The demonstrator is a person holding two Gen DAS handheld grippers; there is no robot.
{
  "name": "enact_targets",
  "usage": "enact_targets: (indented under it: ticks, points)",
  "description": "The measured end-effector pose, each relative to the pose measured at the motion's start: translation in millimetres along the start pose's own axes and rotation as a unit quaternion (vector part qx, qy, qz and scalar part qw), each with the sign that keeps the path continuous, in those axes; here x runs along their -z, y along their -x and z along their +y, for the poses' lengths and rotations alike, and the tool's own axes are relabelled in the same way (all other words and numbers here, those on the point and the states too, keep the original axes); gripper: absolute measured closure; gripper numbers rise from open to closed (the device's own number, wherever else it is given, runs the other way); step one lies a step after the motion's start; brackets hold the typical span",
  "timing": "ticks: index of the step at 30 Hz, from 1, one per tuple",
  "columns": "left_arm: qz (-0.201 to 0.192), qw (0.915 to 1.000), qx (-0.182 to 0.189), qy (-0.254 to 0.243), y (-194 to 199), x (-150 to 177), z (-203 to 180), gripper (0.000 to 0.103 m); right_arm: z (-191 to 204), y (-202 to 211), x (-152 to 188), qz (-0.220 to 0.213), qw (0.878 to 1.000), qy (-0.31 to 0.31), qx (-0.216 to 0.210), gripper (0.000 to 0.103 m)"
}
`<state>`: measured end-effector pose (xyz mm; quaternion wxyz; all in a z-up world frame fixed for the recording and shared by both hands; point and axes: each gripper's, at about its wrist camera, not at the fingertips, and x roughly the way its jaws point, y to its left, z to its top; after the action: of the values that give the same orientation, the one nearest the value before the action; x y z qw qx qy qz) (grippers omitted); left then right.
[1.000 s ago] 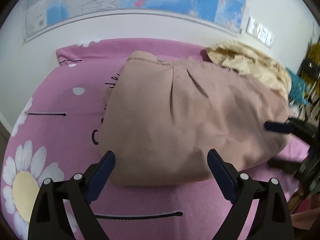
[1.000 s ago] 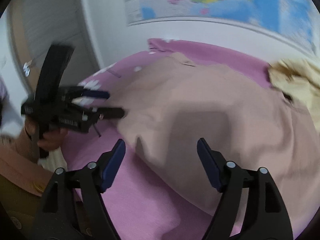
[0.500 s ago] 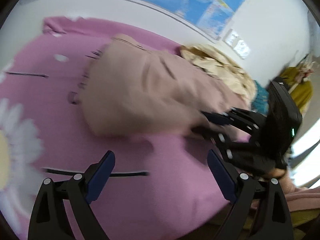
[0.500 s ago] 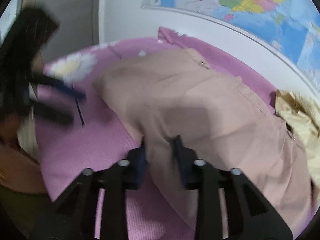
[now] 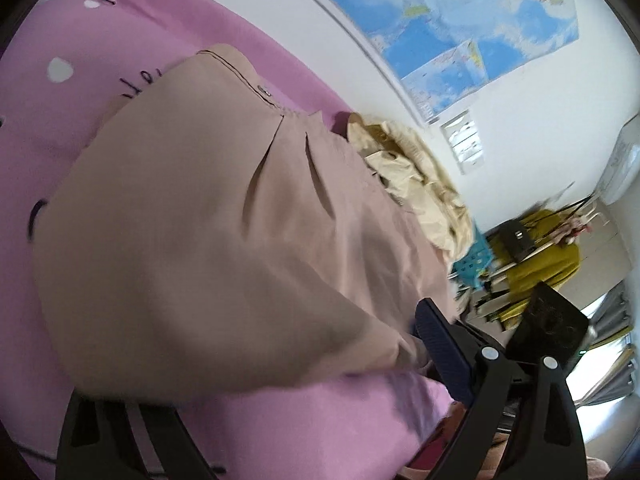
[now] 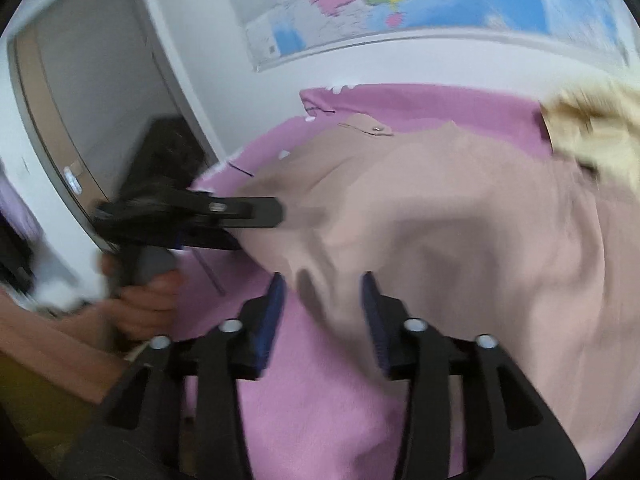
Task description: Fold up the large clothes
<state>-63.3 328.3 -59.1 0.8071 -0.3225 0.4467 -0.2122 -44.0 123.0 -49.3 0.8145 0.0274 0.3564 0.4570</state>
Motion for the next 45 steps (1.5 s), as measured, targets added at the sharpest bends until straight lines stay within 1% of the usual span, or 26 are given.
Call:
enact_targets:
  ticks: [1,3,4,7,9,12,14,17,19,20,23,24,26,29,31,33,34,35,36,37,39,40,41,43,44,45]
  points:
    - [0.005,0.9999,-0.007,-0.005,-5.3,-4.1,-2.1,0.012,-8.8,11.6,5.8,-0.003,0.999,-0.029,-0.028,0.046]
    - [0.015,0.9995,-0.022,-0.015,-15.1,-10.6,-6.7,0.012,-26.1,34.5,19.2,-0.015,0.995,-0.082,-0.06,0.043]
    - [0.016,0.9993,-0.028,-0.019,-19.6,-13.3,-9.0,0.012,-34.5,44.4,27.2,-0.016,0.991,-0.109,-0.07,0.039]
    - [0.015,0.9985,-0.047,-0.026,-32.1,-23.7,-13.9,0.014,-64.7,74.9,57.9,-0.028,0.977,-0.196,-0.074,0.036]
    - [0.006,0.9961,-0.081,-0.033,-36.0,-26.1,-16.7,0.031,-83.2,89.1,79.7,-0.035,0.966,-0.252,-0.051,0.036]
    - [0.0,0.9914,-0.122,-0.048,-37.7,-25.5,-19.2,0.044,-98.8,103.1,101.5,-0.052,0.952,-0.303,-0.001,0.035]
    - [-0.001,0.99,-0.133,-0.047,-37.7,-25.3,-19.1,0.048,-104.9,105.1,105.3,-0.07,0.943,-0.322,0.036,0.034]
    - [0.003,0.9897,-0.136,-0.044,-38.4,-26.3,-18.4,0.049,-102.3,99.6,100.0,-0.086,0.941,-0.318,0.073,0.032]
    - [0.004,0.9902,-0.134,-0.04,-37.7,-26.9,-17.4,0.047,-98.4,90.7,90.4,-0.103,0.939,-0.315,0.096,0.026]
    - [0.004,0.9903,-0.133,-0.04,-36.3,-26.5,-17.3,0.043,-99.3,87.4,86.4,-0.108,0.938,-0.313,0.102,0.025]
    - [0.008,0.9876,-0.144,-0.062,-39.9,-25.7,-22.5,0.037,-103.4,79.6,75.9,-0.131,0.933,-0.313,0.118,0.023]
    - [0.011,0.9869,-0.144,-0.073,-42.2,-25.0,-25.2,0.032,-105.6,76.7,72.6,-0.14,0.933,-0.312,0.113,0.023]
    - [0.016,0.9838,-0.152,-0.095,-45.4,-23.9,-29.3,0.03,-112.9,69.7,62.8,-0.146,0.931,-0.314,0.113,0.023]
    - [0.02,0.9817,-0.156,-0.107,-48.8,-26.0,-30.3,0.025,-121.6,65.1,52.7,-0.151,0.931,-0.32,0.087,0.024]
    - [0.019,0.9853,-0.142,-0.094,-48.4,-29.3,-26.0,0.019,-128.0,60.3,46.5,-0.147,0.932,-0.321,0.077,0.032]
    - [0.016,0.9894,-0.12,-0.081,-50.1,-31.4,-24.1,0.008,-135.0,58.1,44.7,-0.145,0.931,-0.329,0.069,0.042]
    - [0.012,0.9894,-0.12,-0.081,-50.9,-30.5,-24.4,0.007,-136.6,55.9,42.8,-0.143,0.931,-0.33,0.063,0.051]
    - [0.007,0.9874,-0.13,-0.09,-53.0,-28.5,-26.8,0.008,-138.3,55.2,43.2,-0.14,0.93,-0.333,0.064,0.056]
    - [0.005,0.9849,-0.142,-0.098,-54.3,-26.8,-29.1,0.013,-142.5,54.5,44.4,-0.136,0.929,-0.34,0.062,0.063]
    - [0.002,0.9825,-0.154,-0.105,-55.1,-26.3,-30.1,0.018,-144.5,54.2,44.7,-0.137,0.927,-0.344,0.055,0.065]
    - [-0.005,0.9802,-0.171,-0.1,-53.7,-28.7,-26.7,0.039,-149.5,55.3,45.6,-0.138,0.924,-0.354,0.033,0.065]
    - [-0.005,0.9817,-0.17,-0.086,-51.8,-31.7,-22.9,0.043,-151.5,55.6,45.2,-0.138,0.924,-0.356,0.025,0.06]
    - [-0.004,0.9829,-0.169,-0.072,-50.8,-35.0,-19.6,0.051,-152.2,56.5,44.4,-0.148,0.922,-0.357,0.01,0.056]
    - [-0.001,0.9839,-0.17,-0.055,-50.5,-38.7,-16.5,0.057,-150.6,55.2,38.5,-0.158,0.921,-0.355,-0.011,0.042]
    - [0.0,0.9832,-0.175,-0.052,-50.8,-39.4,-16.4,0.063,-150.2,54.9,37.3,-0.158,0.922,-0.352,-0.016,0.041]
    - [0.002,0.9819,-0.182,-0.053,-51.7,-39.8,-16.9,0.067,-150.3,52.8,34.8,-0.153,0.923,-0.352,-0.012,0.045]
